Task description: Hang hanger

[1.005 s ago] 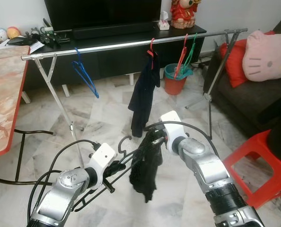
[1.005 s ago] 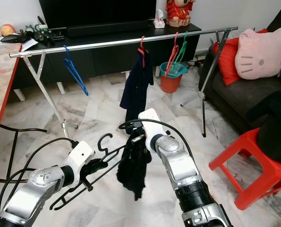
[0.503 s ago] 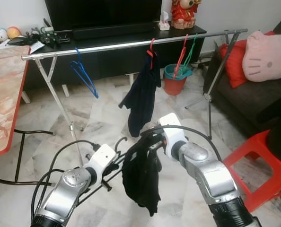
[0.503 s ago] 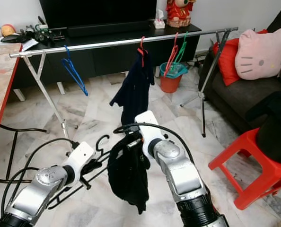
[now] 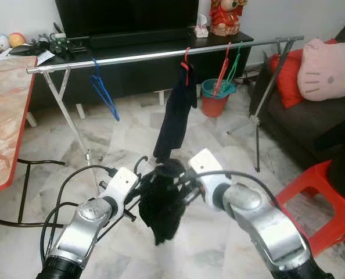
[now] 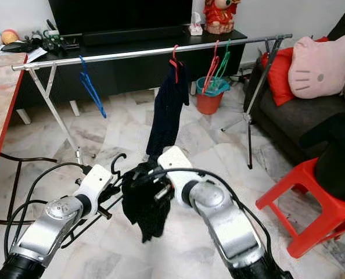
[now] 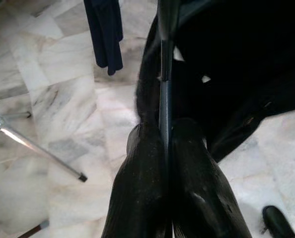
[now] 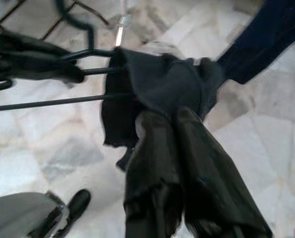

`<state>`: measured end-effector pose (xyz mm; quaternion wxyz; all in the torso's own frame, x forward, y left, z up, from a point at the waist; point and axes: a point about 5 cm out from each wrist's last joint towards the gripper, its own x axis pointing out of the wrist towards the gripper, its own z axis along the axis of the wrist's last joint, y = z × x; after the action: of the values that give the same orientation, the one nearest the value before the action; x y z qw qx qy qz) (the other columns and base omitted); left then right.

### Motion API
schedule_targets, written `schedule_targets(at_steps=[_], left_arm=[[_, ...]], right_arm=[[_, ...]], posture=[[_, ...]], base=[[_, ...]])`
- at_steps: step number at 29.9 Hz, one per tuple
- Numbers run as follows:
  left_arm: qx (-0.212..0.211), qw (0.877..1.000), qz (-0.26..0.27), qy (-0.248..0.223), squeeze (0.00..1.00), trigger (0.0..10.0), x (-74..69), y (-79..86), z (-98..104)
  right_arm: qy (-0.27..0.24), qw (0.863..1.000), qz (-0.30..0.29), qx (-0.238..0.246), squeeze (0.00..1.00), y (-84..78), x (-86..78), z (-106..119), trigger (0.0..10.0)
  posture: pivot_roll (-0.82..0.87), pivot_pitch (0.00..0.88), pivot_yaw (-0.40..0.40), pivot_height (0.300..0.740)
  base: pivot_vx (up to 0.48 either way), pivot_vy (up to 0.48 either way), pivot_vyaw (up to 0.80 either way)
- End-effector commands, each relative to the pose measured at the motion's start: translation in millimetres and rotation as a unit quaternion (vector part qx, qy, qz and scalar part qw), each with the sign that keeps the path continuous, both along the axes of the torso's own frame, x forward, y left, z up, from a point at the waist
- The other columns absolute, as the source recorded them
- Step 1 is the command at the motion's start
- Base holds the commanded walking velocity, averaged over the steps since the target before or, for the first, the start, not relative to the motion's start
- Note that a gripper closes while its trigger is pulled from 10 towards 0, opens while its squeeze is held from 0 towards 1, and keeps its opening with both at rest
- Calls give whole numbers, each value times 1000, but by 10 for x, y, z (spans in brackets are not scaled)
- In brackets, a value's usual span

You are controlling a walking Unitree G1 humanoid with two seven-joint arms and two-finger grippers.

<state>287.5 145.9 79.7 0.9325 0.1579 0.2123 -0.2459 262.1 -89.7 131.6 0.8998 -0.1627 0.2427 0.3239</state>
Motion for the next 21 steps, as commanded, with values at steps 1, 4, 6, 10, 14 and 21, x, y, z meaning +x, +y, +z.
schedule_targets(at_steps=[1, 4, 6, 10, 14, 21], left_arm=[[-32, 999, -24, -12, 0, 10000, 7, -58, 85], [-54, 996, -66, 0, 0, 10000, -63, -144, 88], [-55, 995, -84, 3, 0, 10000, -93, -160, 88], [-70, 993, -98, 11, 0, 10000, -138, -164, 88], [-76, 990, -121, 19, 0, 10000, -176, -176, 95], [-79, 982, -169, 39, 0, 10000, -288, -164, 102]], right_arm=[[-28, 999, 30, 9, 0, 36, -34, 116, 10000], [-40, 998, 43, 3, 0, 19, -17, 135, 10000], [-43, 998, 42, -6, 0, -17, 8, 129, 10000], [-52, 995, 77, -23, 0, -87, 44, 140, 10000], [-57, 990, 124, -46, 0, -125, 24, 127, 10000], [-85, 986, 113, -92, 0, -328, 179, 152, 10000]], posture=[[-10, 0, -27, 740], [-12, 0, -24, 740], [-12, 0, -24, 740], [-9, 0, -27, 740], [-8, 0, -27, 740], [-8, 0, -27, 740]], base=[[0, 0, 0], [0, 0, 0], [0, 0, 0], [0, 0, 0], [0, 0, 0], [0, 0, 0]])
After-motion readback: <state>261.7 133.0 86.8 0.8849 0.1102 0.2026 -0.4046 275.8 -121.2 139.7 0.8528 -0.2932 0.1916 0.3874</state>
